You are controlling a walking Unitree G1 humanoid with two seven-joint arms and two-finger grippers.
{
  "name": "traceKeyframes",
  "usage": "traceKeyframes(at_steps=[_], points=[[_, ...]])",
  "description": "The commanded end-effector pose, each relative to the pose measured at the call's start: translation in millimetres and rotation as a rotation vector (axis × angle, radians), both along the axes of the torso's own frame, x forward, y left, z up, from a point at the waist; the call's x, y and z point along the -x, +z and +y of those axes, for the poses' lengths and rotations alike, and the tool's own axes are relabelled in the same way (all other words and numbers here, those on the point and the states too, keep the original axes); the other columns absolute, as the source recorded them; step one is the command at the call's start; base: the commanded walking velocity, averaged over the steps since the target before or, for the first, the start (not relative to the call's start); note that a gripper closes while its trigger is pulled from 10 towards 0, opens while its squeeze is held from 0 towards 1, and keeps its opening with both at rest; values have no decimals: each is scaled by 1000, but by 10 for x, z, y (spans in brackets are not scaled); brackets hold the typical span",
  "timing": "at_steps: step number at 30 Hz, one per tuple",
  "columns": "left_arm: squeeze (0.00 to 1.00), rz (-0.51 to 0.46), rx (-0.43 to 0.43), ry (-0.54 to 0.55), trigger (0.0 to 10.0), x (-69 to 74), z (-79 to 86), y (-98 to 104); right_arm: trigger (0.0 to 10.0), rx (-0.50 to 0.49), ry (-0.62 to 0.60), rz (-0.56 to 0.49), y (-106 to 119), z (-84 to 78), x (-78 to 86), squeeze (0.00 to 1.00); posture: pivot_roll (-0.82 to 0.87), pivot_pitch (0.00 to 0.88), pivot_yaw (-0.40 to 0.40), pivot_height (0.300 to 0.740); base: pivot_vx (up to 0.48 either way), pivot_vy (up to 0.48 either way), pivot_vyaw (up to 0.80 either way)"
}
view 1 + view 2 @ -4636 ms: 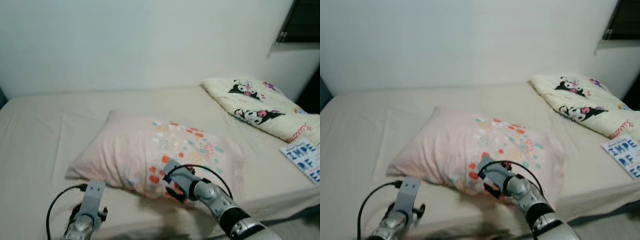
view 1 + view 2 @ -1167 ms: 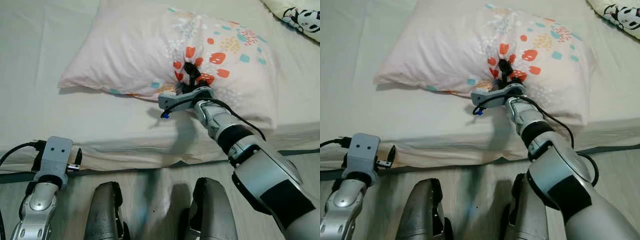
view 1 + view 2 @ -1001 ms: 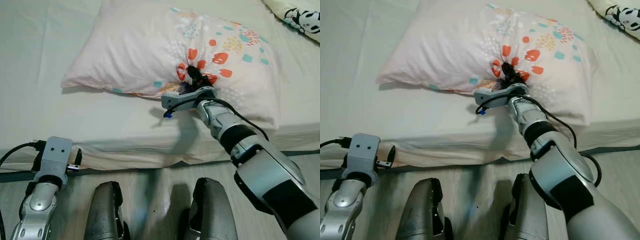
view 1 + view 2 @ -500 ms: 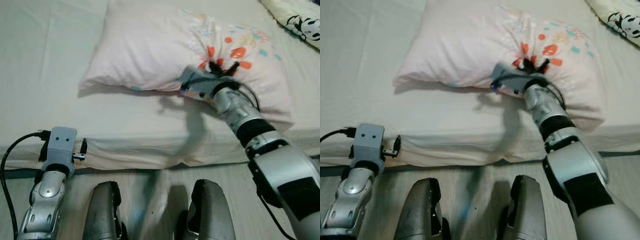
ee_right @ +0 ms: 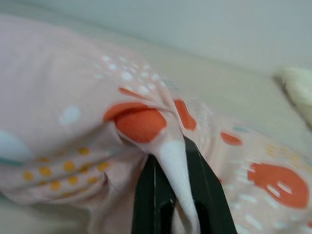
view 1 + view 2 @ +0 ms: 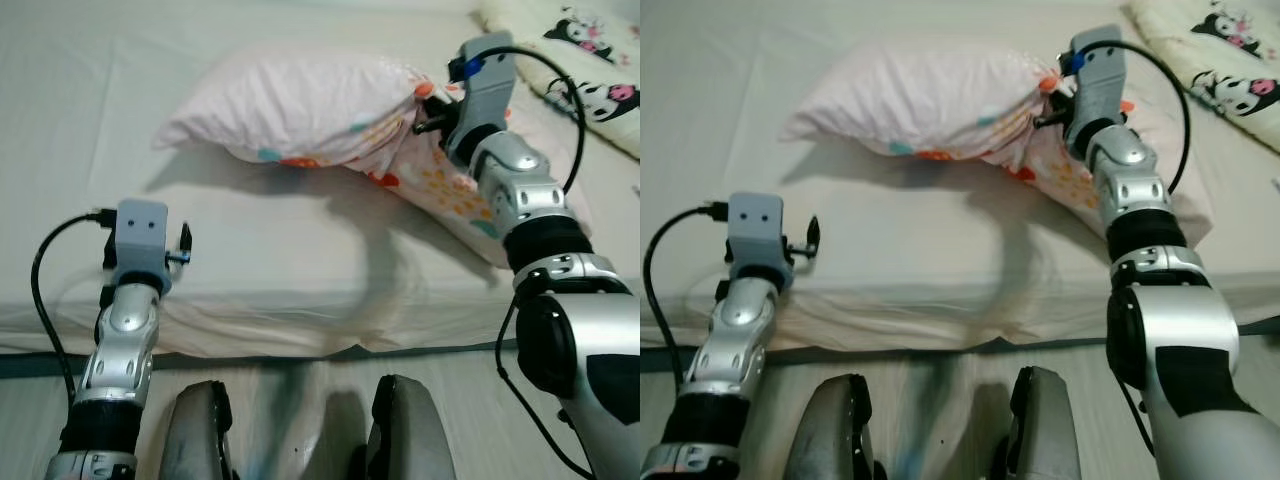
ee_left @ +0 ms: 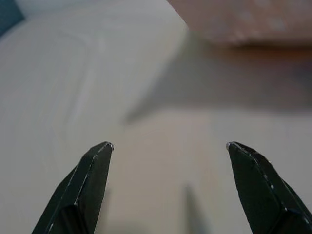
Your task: Clean up the room
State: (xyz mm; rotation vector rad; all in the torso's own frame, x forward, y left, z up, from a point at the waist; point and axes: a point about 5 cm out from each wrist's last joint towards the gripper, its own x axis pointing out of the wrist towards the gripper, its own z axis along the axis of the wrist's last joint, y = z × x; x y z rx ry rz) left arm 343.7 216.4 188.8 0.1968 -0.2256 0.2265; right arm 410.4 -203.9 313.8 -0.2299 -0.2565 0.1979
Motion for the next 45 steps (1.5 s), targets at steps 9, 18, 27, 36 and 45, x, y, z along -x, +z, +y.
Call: traceKeyframes(at_steps=[9, 18, 27, 36, 45], points=[[0, -104, 114, -19, 10000, -138, -57, 229, 0, 87, -44, -145, 349, -321, 283, 0, 44, 0, -83, 570, 0, 0, 0], [0, -115, 186, -58, 10000, -165, -132, 270, 0, 60, -102, -133, 207, -413, 424, 0, 25, 0, -74, 600, 0, 0, 0], [0, -65, 201, -71, 10000, -155, -155, 99, 0, 38, -87, -24, -224, -252, 537, 0, 18, 0, -64, 625, 0, 0, 0], [0, 97, 194, -23, 10000, -72, -72, -357, 0, 32, -35, 45, -424, -54, 548, 0, 18, 0, -64, 665, 0, 0, 0], [0, 241, 199, -2, 10000, 54, -12, -767, 0, 29, -29, 64, -468, -6, 581, 0, 25, 0, -71, 690, -267, 0, 0]])
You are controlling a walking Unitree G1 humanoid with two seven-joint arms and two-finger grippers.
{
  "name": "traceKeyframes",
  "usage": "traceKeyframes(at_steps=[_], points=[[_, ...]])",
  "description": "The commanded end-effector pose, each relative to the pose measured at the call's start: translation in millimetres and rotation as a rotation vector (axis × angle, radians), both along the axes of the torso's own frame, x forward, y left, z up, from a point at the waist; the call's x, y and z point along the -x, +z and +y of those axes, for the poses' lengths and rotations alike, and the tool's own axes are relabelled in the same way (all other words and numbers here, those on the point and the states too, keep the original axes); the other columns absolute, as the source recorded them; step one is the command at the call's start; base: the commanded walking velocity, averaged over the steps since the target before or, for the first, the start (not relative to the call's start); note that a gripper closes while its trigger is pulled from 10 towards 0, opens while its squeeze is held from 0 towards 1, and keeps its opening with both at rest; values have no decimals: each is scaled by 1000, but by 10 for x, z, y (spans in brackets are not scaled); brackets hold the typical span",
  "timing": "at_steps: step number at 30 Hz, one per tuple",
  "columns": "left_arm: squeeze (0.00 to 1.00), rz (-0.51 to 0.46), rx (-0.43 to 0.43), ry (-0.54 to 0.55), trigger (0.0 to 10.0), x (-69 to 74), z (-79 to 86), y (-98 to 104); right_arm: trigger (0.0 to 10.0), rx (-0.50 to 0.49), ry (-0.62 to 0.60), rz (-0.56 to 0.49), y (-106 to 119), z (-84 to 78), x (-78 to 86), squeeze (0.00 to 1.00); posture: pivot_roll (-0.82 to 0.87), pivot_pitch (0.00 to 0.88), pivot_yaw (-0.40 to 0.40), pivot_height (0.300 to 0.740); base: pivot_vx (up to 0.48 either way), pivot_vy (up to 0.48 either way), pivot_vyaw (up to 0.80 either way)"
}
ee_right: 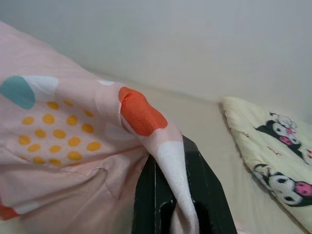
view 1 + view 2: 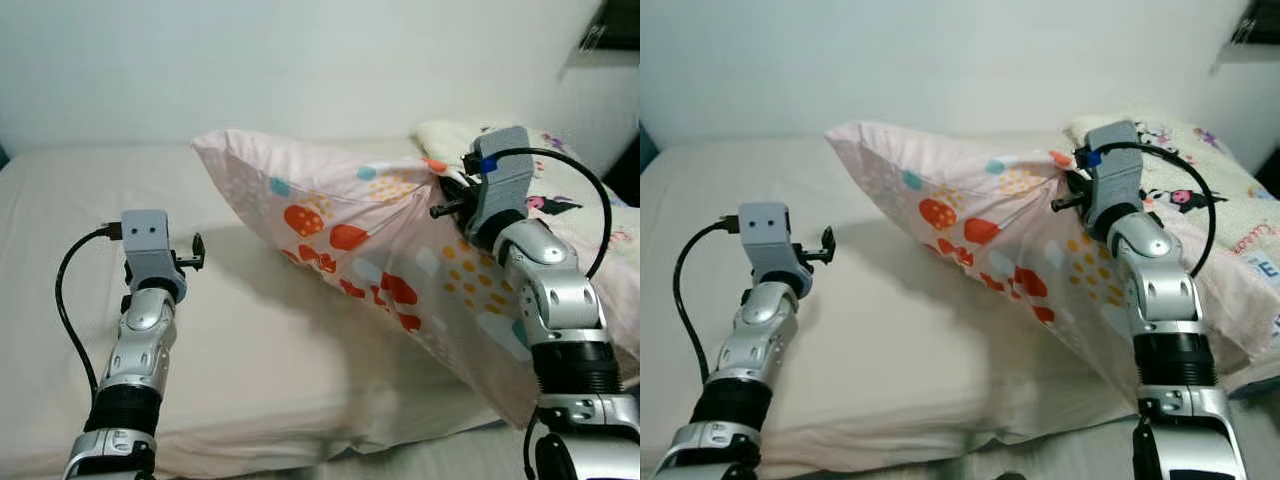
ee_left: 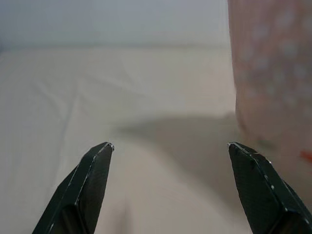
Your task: Clean up the room
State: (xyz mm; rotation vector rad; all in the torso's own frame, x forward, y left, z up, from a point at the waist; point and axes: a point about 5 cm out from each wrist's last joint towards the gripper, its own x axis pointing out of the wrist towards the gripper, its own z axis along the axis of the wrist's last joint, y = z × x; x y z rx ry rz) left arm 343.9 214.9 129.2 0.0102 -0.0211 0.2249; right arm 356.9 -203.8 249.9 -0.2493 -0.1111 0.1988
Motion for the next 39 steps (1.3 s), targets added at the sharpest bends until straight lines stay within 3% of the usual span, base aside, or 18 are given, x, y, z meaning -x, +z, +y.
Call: traceKeyframes(at_steps=[1, 5, 7, 10, 11, 12, 14, 15, 17, 21, 25, 26, 27, 28, 29, 30, 33, 39], points=[[0, 93, -19, -10, 10000, 89, -4, -274, 0, -3, -8, -77, 160, -2, 45, 0, 22, 0, -69, 695, 0, 0, 0], [0, 120, -27, -14, 10000, 114, -8, -350, 0, 0, -8, -74, 143, -2, 45, 0, 22, 0, -69, 700, 0, 0, 0], [0, 237, -70, -7, 10000, 245, 32, -662, 0, 5, -13, -59, 84, -12, 50, 0, 17, 0, -62, 710, 0, 0, 0], [0, 277, -84, -3, 10000, 300, 53, -764, 0, 7, -15, -52, 62, -16, 53, 0, 17, 0, -62, 715, 0, 0, 0], [0, 341, -104, 10, 10000, 398, 98, -919, 0, 13, -13, -40, 18, -14, 55, 0, 15, 0, -61, 720, 0, 0, 0], [0, 341, -104, 10, 10000, 398, 98, -919, 0, 13, -13, -40, 18, -14, 55, 0, 15, 0, -61, 720, 0, 0, 0], [0, 459, -119, 49, 10000, 605, 203, -1174, 0, 42, 3, 4, -116, 14, 59, 0, 13, 0, -60, 730, 0, 0, 0], [0, 459, -119, 49, 10000, 605, 203, -1174, 0, 42, 3, 4, -116, 14, 59, 0, 13, 0, -60, 730, 0, 0, 0], [0, 574, -96, 102, 10000, 838, 316, -1403, 0, 95, 41, 75, -349, 80, 81, 0, 9, 0, -61, 740, 0, 0, 0], [0, 642, -101, 122, 10000, 983, 366, -1524, 0, 120, 63, 117, -495, 128, 100, 0, 12, 0, -63, 740, 0, 0, 0], [0, 748, -118, 124, 10000, 1232, 393, -1714, 0, 126, 83, 142, -620, 208, 121, 0, 12, 0, -63, 740, 0, 0, 0], [0, 785, -120, 118, 10000, 1310, 384, -1775, 1020, 138, 82, 155, -667, 223, 120, 0, 8, 0, -59, 740, 0, 0, 0], [0, 785, -120, 118, 10000, 1310, 384, -1775, 1020, 138, 82, 155, -667, 223, 120, 0, 8, 0, -59, 740, 0, 0, 0], [0, 817, -129, 111, 10000, 1376, 374, -1825, 8706, 155, 81, 168, -716, 232, 121, 0, 8, 0, -59, 740, 0, 0, 0], [0, 817, -129, 111, 10000, 1376, 374, -1825, 8706, 155, 81, 168, -716, 232, 121, 0, 8, 0, -59, 740, 0, 0, 0], [0, 841, -129, 101, 10000, 1430, 358, -1867, 10000, 169, 92, 175, -757, 245, 135, 0, 8, 0, -59, 740, 0, 0, 0], [0, 898, -145, 52, 10000, 1541, 305, -1954, 10000, 145, 109, 179, -797, 266, 172, 0, 5, 0, -57, 740, 0, 0, 660], [0, 936, -153, 33, 10000, 1611, 273, -2005, 10000, 146, 124, 148, -762, 309, 186, 0, 1, 0, -55, 740, 0, -312, 657]])
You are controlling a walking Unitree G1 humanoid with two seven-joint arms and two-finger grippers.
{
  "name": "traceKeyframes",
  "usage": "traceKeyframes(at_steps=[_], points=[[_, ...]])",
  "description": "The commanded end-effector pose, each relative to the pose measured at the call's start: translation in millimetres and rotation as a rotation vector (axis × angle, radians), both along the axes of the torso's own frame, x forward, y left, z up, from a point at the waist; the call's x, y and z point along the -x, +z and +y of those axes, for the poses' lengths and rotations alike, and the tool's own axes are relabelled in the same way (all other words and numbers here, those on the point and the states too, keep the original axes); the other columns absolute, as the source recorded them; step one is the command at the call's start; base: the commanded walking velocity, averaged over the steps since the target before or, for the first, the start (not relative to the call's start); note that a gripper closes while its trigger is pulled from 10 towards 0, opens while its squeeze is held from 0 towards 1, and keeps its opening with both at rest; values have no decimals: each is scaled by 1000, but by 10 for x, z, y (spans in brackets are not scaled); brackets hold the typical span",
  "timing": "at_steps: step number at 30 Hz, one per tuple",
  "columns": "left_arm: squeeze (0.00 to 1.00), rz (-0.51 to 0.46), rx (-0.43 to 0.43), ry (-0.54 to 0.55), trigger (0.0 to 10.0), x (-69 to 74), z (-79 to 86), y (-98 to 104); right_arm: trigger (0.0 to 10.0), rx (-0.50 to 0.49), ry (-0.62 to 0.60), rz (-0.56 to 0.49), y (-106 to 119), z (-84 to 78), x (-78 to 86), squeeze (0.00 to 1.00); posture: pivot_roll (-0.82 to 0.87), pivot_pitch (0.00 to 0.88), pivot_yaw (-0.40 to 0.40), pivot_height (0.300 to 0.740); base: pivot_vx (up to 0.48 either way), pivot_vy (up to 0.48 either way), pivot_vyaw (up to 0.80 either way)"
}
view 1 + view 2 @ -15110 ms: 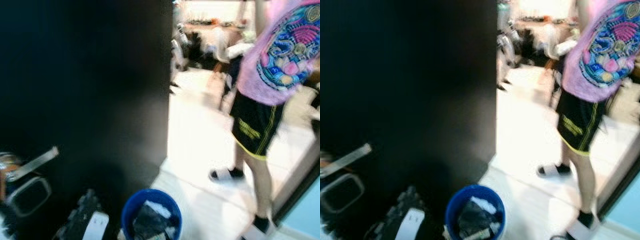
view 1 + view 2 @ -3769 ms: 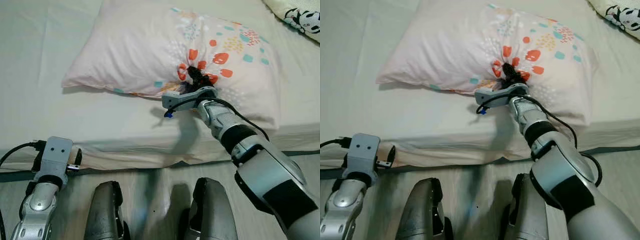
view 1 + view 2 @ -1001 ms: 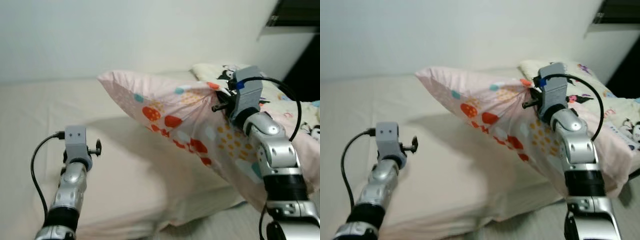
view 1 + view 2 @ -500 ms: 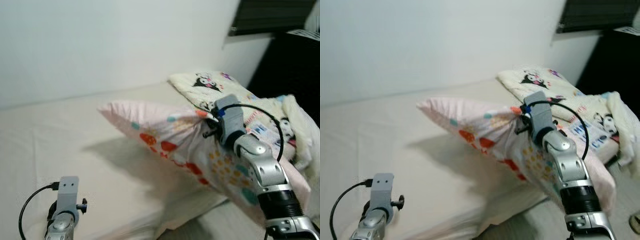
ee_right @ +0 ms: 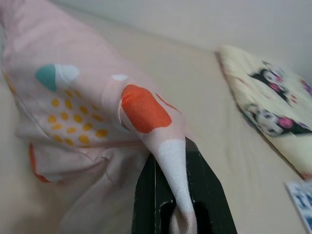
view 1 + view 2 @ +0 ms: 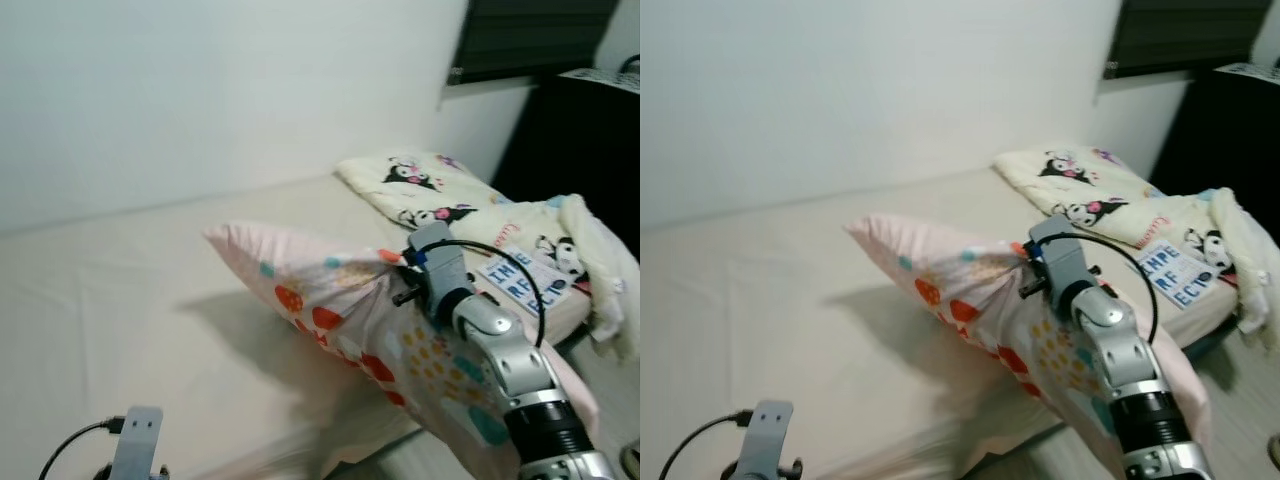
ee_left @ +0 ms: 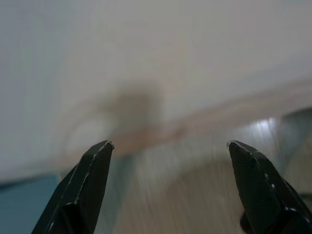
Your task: Clean up the room
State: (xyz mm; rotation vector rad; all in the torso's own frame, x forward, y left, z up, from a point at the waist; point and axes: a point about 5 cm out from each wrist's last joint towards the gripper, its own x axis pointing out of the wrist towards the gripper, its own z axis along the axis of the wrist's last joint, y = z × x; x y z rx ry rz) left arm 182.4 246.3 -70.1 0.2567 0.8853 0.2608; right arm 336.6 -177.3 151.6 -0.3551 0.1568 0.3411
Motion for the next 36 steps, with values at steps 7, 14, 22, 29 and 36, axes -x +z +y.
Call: traceKeyframes(at_steps=[7, 14, 22, 29, 36], points=[[0, 19, 3, -34, 10000, 2, -49, -20, 10000, -6, 58, -152, 264, 98, -18, 0, 3, 0, -56, 740, 0, -469, 656], [0, 25, 1, -19, 10000, -22, -35, -10, 10000, 3, 166, -216, 379, 291, 3, 0, 5, 0, -56, 740, 0, 0, 658], [0, 42, -26, -75, 10000, -32, -71, -15, 10000, 5, 199, -234, 403, 352, 14, 0, 5, 0, -56, 740, 0, -180, 658], [0, 23, -9, -31, 10000, -46, -81, -9, 10000, 10, 241, -245, 416, 415, 34, 0, 5, 0, -52, 740, 0, -296, 656], [0, 26, -5, -35, 10000, -56, -85, -8, 10000, 37, 257, -249, 419, 416, 36, 0, 3, 0, -52, 740, 0, 0, 656]])
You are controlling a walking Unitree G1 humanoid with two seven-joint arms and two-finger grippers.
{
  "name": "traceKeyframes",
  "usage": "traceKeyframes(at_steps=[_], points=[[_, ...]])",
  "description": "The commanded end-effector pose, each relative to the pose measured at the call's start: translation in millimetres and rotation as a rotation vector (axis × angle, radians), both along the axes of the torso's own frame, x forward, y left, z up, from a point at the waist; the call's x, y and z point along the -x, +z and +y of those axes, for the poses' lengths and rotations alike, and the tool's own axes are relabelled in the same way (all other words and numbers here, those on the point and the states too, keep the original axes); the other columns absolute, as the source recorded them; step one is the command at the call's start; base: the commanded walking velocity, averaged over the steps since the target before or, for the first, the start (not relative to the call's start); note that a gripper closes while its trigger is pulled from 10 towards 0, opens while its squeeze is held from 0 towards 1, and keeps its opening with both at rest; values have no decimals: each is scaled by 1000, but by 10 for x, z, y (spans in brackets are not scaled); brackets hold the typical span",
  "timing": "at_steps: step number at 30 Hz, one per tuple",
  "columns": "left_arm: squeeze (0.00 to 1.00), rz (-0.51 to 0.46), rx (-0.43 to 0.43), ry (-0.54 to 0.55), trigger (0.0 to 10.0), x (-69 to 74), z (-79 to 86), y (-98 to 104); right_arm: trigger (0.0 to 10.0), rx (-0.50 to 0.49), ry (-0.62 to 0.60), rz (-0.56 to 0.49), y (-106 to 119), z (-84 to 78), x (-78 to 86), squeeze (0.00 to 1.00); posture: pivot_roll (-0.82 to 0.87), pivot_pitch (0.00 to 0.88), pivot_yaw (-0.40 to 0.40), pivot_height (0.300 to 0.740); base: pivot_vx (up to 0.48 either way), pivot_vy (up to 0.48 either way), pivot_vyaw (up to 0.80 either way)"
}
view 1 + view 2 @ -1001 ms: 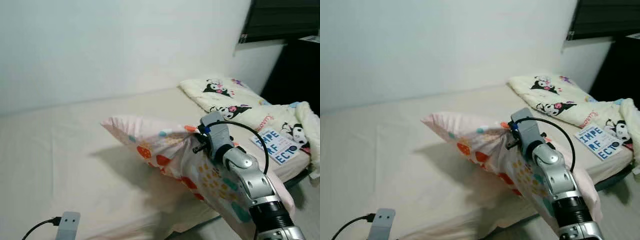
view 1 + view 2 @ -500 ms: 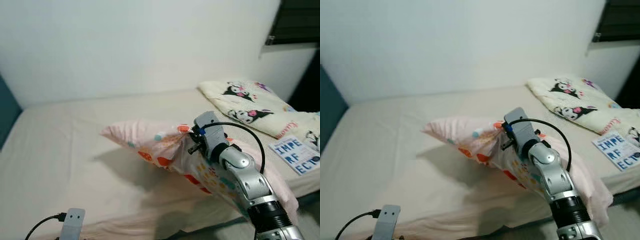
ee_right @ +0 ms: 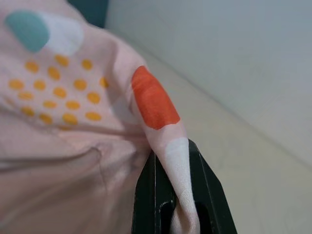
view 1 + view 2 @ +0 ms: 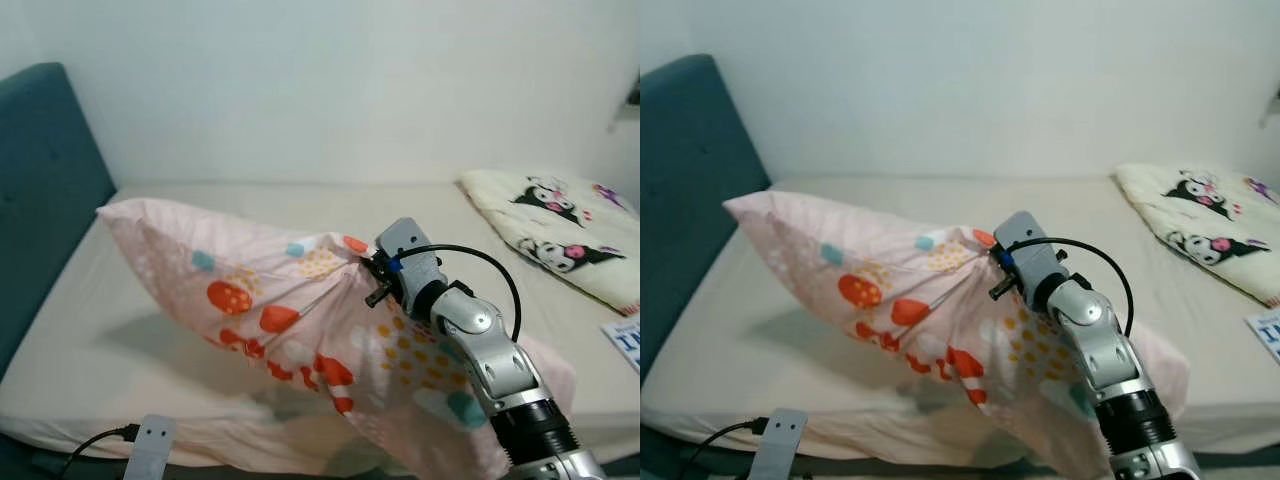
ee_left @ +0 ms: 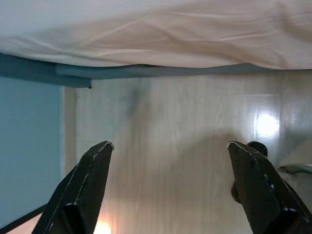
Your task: Clean up the room
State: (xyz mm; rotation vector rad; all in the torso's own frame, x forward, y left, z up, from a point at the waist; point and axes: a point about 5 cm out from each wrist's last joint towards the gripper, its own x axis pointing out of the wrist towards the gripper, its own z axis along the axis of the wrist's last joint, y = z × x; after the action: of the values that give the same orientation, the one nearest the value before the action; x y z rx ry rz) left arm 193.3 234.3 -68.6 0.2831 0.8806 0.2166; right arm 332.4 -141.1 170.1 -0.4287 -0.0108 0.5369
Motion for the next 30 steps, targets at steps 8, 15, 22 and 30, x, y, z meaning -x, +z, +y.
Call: traceKeyframes(at_steps=[8, 15, 22, 30], points=[[0, 13, -7, -15, 10000, 11, -6, -9, 10000, 87, 42, -125, 205, 1, 1, 0, 3, 0, -52, 740, 0, -443, 655], [0, -8, 13, 6, 10000, -21, -18, 6, 10000, 174, 54, -139, 212, -71, 3, 0, 0, 0, -49, 740, 0, -67, 656], [0, -14, 15, 2, 10000, -41, -25, 15, 10000, 248, 65, -143, 195, -117, 3, 0, -1, 0, -50, 740, 0, 0, 659], [0, -23, 33, 15, 10000, -38, -33, 12, 10000, 319, 68, -140, 129, -152, -1, 0, 1, 0, -53, 740, 0, 0, 656]])
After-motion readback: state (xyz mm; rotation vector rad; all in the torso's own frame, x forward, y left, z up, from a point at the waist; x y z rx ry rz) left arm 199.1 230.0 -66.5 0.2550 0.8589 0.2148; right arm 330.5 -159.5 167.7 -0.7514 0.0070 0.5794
